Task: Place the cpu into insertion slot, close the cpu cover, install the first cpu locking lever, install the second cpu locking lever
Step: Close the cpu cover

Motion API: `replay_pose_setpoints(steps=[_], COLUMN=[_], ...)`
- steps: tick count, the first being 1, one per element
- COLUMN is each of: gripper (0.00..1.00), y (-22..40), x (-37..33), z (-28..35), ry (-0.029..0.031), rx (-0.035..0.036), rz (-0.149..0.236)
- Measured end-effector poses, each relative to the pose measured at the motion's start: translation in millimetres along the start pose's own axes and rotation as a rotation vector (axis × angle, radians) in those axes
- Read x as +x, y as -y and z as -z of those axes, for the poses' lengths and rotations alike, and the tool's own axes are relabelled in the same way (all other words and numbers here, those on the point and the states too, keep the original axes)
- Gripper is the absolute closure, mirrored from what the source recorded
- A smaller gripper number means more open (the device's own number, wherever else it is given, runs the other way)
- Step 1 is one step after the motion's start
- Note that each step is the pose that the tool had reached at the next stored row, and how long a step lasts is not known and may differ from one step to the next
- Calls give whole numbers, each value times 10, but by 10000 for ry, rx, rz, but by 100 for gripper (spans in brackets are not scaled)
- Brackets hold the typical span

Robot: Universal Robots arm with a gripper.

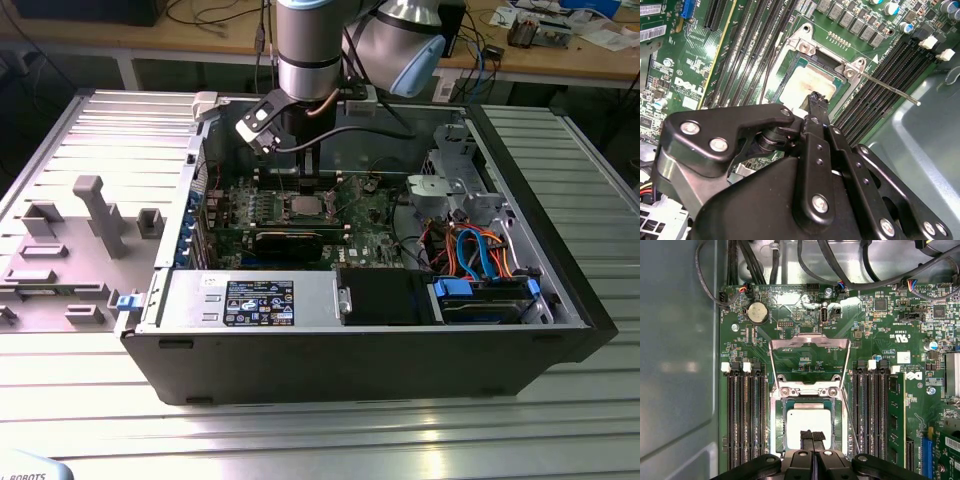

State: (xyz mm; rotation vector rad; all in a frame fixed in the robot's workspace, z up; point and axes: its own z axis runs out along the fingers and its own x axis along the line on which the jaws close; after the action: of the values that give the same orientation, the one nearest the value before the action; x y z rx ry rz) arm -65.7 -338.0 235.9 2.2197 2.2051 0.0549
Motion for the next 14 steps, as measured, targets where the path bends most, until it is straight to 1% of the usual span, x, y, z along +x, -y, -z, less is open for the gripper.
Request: replay_pose_setpoints(steps=[9, 14], gripper=[89, 89], y=[0, -2], x=[0, 1], z=[6, 49], ry=[0, 0], rx=[0, 0], rz=[0, 0])
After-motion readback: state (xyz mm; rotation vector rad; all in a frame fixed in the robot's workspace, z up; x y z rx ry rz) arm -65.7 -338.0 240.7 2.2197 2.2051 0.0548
